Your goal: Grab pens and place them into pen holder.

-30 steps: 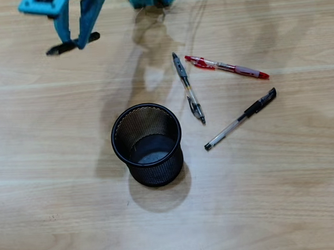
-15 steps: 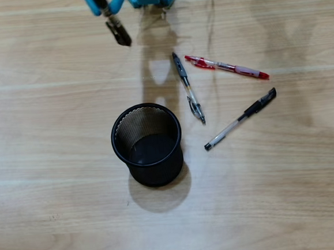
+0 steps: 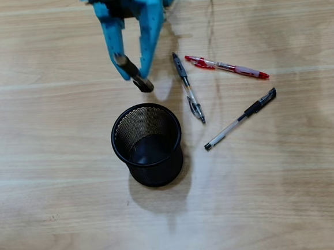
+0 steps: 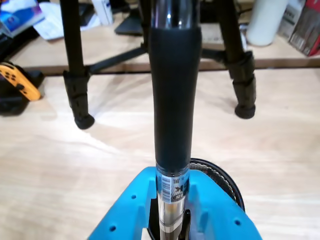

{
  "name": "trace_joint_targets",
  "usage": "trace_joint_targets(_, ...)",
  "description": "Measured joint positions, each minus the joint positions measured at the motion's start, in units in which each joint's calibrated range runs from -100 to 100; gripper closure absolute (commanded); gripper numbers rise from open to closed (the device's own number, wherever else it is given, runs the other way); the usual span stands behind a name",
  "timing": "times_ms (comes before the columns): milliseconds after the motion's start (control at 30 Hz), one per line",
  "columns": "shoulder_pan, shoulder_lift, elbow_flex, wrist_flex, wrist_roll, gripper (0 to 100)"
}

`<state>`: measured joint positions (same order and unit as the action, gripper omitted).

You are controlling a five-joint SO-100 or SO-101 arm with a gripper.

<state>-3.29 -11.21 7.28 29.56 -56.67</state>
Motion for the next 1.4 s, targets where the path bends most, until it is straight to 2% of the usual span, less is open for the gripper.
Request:
trace_joint_targets(400, 1.43, 15.04, 0.0, -14.76, 0.0, 98)
trace_joint_targets(633, 1.72, 16.57, 0.0, -16.57, 0.0, 95)
trace_joint_targets(767, 1.62, 16.57, 0.0, -16.57, 0.0, 87)
trace_joint_targets(933, 1.62, 16.57, 0.0, -16.57, 0.0, 87)
trace_joint_targets(1067, 1.62, 13.42, 1.33, -16.31, 3.95, 87)
trace_joint_targets(1233, 1.62, 2.72, 5.41, -10.01, 7.18, 99)
trace_joint_targets(1400, 1.52, -8.24, 8.96, -0.43, 10.87, 98)
